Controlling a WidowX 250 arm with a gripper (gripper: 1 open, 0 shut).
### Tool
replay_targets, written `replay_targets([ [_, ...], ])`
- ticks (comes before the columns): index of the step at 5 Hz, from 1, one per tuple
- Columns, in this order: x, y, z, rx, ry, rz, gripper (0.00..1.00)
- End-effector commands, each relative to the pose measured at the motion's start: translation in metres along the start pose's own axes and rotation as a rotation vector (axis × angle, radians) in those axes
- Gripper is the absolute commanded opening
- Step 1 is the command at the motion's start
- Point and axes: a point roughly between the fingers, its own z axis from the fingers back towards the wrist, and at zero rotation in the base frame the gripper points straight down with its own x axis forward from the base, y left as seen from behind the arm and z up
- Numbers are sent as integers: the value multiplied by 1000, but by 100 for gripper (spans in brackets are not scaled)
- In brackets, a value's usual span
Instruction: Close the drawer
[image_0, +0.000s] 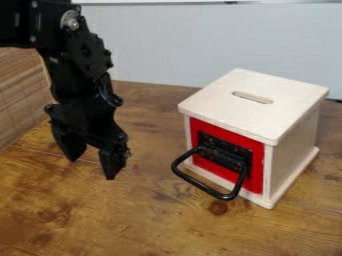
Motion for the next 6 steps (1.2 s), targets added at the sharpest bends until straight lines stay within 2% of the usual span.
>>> replay_targets([
  [1, 9, 17, 14, 27, -45, 12, 100],
  [2, 10, 20, 17, 31, -35, 4, 100],
  [6, 2, 14, 17, 23, -28, 6, 100],
])
